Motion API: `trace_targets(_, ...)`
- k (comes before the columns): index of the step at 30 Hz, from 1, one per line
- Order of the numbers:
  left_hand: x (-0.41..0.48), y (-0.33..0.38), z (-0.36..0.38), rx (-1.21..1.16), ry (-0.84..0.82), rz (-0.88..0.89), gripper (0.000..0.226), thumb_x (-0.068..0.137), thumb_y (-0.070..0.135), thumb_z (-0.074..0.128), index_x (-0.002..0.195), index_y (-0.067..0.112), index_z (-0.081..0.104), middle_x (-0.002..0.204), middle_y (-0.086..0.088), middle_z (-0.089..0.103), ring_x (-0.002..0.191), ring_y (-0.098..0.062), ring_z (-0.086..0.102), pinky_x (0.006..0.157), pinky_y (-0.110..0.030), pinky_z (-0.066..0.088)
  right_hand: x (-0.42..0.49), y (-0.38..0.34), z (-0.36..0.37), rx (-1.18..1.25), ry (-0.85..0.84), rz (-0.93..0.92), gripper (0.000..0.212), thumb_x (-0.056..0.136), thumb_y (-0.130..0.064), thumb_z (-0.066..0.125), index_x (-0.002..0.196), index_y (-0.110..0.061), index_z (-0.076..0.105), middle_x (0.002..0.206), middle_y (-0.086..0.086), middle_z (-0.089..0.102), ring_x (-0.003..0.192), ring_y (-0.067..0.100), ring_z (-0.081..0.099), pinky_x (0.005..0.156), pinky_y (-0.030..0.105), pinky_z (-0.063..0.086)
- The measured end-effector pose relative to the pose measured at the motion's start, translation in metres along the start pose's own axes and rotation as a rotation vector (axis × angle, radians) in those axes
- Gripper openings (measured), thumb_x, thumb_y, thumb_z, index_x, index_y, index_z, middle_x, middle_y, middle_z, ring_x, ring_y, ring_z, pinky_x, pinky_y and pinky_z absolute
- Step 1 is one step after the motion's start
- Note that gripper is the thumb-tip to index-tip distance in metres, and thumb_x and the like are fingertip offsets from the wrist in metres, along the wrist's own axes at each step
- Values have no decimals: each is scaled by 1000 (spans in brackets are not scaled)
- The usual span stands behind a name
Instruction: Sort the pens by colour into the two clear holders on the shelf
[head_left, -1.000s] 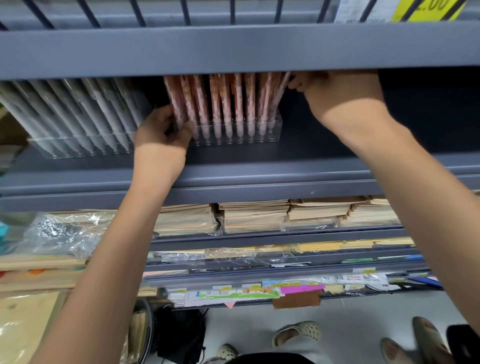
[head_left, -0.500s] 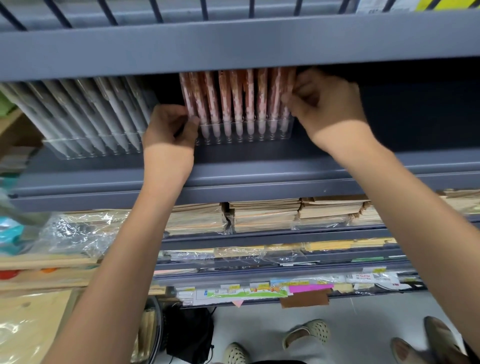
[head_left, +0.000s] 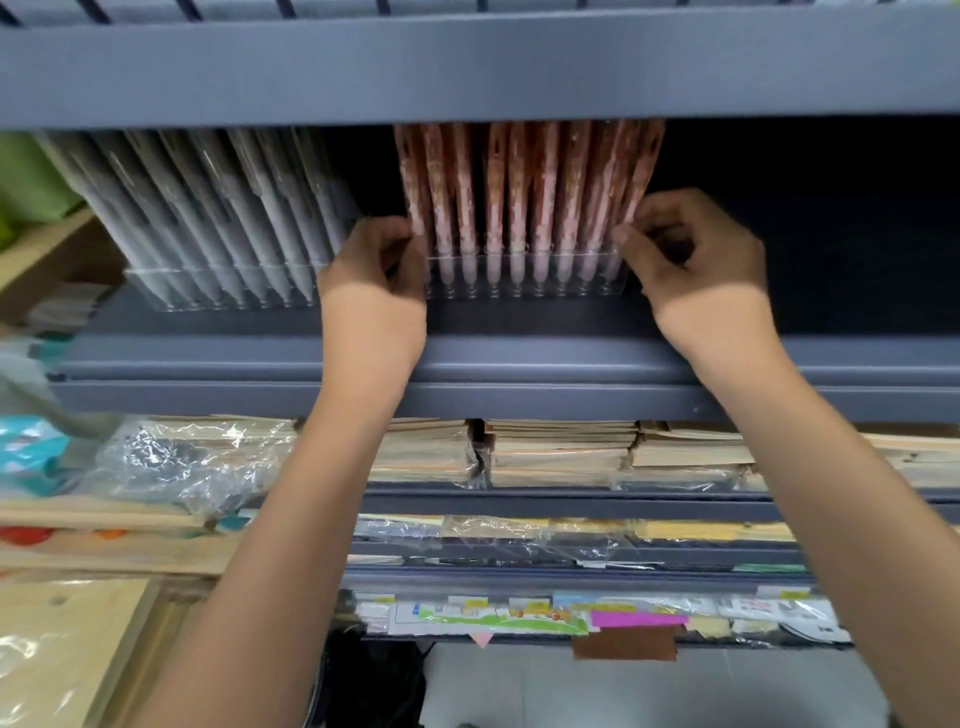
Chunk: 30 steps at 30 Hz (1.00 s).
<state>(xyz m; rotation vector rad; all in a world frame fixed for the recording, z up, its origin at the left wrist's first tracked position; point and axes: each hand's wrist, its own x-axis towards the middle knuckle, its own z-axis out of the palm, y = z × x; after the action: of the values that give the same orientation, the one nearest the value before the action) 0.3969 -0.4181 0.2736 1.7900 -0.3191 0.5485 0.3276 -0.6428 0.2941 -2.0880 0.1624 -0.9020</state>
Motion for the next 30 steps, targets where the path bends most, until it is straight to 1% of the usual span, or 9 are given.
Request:
trace_targets(3, -2, 1, 1, -11, 19, 1, 20, 94, 12, 58, 109, 0, 63, 89, -6, 66, 77, -17, 61, 75, -27, 49, 1, 2, 0, -78, 1, -11, 9, 90, -28, 67, 95, -20, 65, 86, -4, 65, 78, 9, 60, 77, 27, 50)
trace_targets(7, -3, 1, 1, 15, 29, 16, 19, 94, 14, 58, 109, 2, 64, 86, -3, 66, 75, -12, 61, 72, -20, 48, 1, 5, 1, -147, 6, -40, 13, 90, -29, 66, 93, -16, 68, 92, 4, 68, 82, 14, 61, 79, 26, 47)
trace_targets(12, -2, 0, 0, 41, 42, 28, 13, 96, 10, 61, 108, 5, 63, 87, 3, 66, 79, -11, 62, 76, -20, 49, 2, 9, 1, -155, 5, -39, 9, 90, -32, 66, 92, -23, 66, 85, -5, 64, 80, 9, 60, 73, 18, 41)
trace_targets(18, -10, 14, -3, -43, 105, 8, 14, 92, 8, 64, 103, 13, 56, 88, 13, 63, 75, 11, 62, 73, -11, 47, 4, 7, 2, -180, -6, -13, 8, 88, -34, 67, 85, -33, 60, 70, -20, 57, 76, 6, 59, 71, 17, 39)
trace_targets(21, -23, 22, -3, 9, 140, 40, 13, 90, 14, 66, 98, 19, 57, 90, 6, 69, 81, 3, 66, 74, -18, 52, 3, 5, 2, -152, 25, -15, 9, 86, -34, 69, 86, -31, 60, 70, -20, 57, 77, 8, 61, 73, 21, 45)
trace_targets(23, -30, 25, 0, 110, 139, 93, 9, 88, 15, 66, 92, 21, 60, 99, -3, 67, 84, -14, 66, 78, -34, 55, 2, 5, 2, -125, 31, -16, 11, 85, -35, 70, 86, -30, 61, 73, -17, 60, 79, 11, 64, 76, 25, 50)
trace_targets(25, -30, 28, 4, 159, 155, 101, 4, 86, 16, 68, 86, 20, 66, 113, -5, 61, 91, -17, 62, 84, -38, 53, 2, 5, 2, -156, 4, -15, 15, 84, -41, 69, 86, -29, 61, 73, -17, 61, 81, 13, 65, 79, 28, 52)
trace_targets(28, -28, 33, 12, 160, 182, 40, 7, 86, 20, 68, 90, 18, 74, 127, -5, 54, 87, 7, 47, 86, -24, 45, 4, 6, 2, -189, -5, 2, 19, 82, -47, 69, 86, -30, 60, 70, -23, 58, 82, 13, 65, 79, 27, 51)
trace_targets(30, -28, 37, 18, 208, 199, 18, 8, 87, 23, 70, 91, 21, 75, 133, -3, 52, 80, 5, 43, 79, -18, 36, 5, 7, 2, -182, 1, 11, 20, 82, -47, 70, 83, -31, 60, 68, -24, 58, 80, 11, 65, 77, 25, 48)
